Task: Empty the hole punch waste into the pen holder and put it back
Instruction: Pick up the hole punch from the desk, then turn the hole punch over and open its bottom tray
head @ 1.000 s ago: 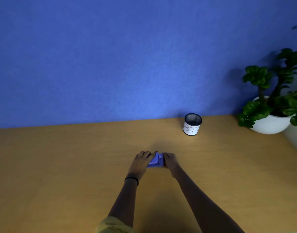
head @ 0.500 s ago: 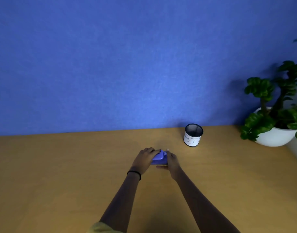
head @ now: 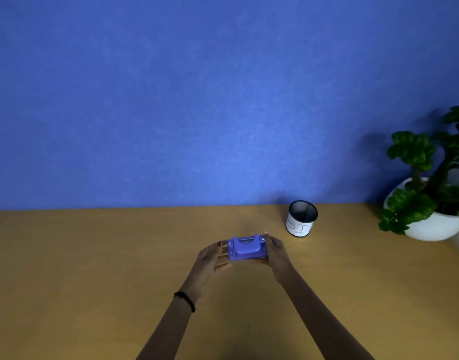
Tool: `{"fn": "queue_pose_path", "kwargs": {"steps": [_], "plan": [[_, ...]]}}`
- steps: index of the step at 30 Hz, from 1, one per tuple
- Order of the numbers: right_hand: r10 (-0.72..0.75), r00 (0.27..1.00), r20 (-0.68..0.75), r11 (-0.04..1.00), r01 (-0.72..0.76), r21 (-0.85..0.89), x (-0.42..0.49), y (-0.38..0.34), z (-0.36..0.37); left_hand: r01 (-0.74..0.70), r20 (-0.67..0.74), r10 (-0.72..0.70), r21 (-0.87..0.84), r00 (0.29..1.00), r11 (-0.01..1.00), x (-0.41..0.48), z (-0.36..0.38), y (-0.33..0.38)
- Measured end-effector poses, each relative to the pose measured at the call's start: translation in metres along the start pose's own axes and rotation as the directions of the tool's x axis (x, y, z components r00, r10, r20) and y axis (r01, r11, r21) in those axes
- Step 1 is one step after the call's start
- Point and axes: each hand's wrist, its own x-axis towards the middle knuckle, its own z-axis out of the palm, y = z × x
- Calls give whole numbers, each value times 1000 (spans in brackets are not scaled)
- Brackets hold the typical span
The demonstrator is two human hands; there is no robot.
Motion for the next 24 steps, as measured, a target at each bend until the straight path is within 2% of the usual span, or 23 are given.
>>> {"fn": "queue_pose_path", "kwargs": {"steps": [6, 12, 17, 24], "plan": [[-16, 1000, 10, 999, 17, -32, -17, -2, 3, 118, -166, -131, -90, 977, 989, 2, 23, 4], [-83, 996, -13, 995, 82, -52, -28, -11, -2, 155, -122, -181, -196, 976, 968, 9, 26, 2], [-74, 997, -29, 997, 73, -37, -37, -15, 0, 160, -117, -194, -247, 974, 956, 5, 28, 4], [-108, 994, -9, 994, 107, -17, -41, -25, 4, 101, -168, -159, -312, 973, 945, 1, 31, 8]]}}
